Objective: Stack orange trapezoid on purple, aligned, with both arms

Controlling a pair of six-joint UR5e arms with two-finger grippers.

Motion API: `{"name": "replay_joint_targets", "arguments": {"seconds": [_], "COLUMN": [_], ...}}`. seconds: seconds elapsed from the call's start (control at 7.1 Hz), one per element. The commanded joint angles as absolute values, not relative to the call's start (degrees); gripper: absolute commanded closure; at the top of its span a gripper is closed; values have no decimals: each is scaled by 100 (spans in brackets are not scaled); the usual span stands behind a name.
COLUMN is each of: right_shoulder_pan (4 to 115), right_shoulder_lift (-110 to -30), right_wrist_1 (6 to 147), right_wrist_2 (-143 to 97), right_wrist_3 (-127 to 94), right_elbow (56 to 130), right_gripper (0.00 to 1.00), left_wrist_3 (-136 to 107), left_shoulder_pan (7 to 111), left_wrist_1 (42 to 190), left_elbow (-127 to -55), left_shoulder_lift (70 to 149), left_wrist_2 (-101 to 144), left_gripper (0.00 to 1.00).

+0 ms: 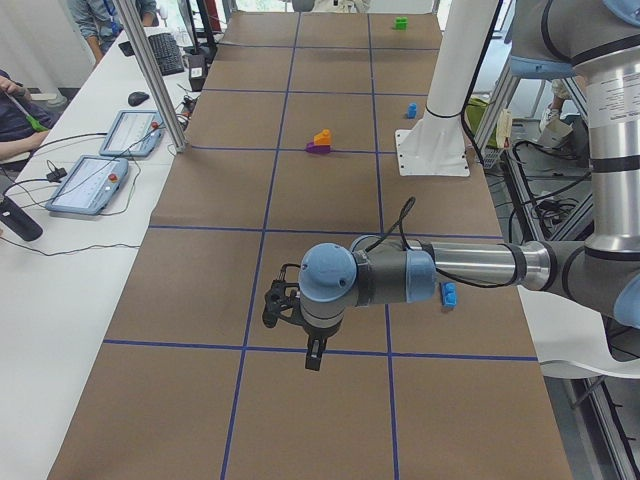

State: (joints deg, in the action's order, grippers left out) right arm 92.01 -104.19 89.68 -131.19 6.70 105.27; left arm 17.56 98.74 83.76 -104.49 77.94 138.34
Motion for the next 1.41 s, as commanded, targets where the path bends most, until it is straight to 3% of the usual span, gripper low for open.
{"name": "replay_joint_targets", "arguments": {"seconds": [0.0, 1.27], "right_shoulder_pan": [9142, 9106], "right_shoulder_lift": [-10214, -10125], "right_wrist_1": [9139, 9343], "right_wrist_2": [-13175, -13175], "right_wrist_3": [668, 668], "right_elbow": [10582, 10521], "right_gripper": [0, 0], "left_wrist_3": [1749, 1740], "left_shoulder_pan": [9870, 9870], "left_wrist_1": [8376, 8376], "left_elbow": [-10450, -10441], "left_shoulder_lift": [7787, 7752], "left_wrist_2": [13834, 13834], "left_gripper": [0, 0]}}
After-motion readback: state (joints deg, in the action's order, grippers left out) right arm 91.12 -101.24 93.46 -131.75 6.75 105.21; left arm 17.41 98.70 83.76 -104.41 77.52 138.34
